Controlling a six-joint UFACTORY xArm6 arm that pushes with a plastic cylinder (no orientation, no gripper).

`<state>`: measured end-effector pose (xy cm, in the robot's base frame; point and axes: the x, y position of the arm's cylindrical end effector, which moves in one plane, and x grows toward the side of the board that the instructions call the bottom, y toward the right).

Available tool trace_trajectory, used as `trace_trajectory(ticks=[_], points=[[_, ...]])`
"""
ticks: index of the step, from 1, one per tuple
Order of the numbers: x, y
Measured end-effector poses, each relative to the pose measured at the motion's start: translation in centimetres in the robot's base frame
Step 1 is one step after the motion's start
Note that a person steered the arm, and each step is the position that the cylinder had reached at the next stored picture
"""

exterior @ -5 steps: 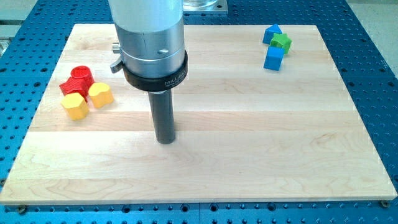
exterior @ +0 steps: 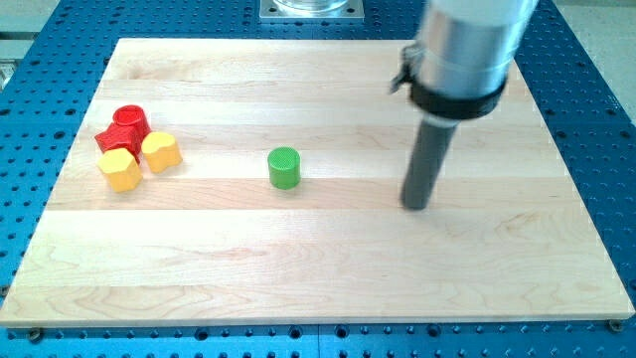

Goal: Move your arm towards the green circle

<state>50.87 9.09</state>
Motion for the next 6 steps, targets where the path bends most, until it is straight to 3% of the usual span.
trace_trajectory(ticks=[1, 2, 3, 5, 6], points=[[2.6, -7.5], [0.8, -8.6], [-1.8, -3.9], [1.2, -4.9], [-0.4, -6.6]])
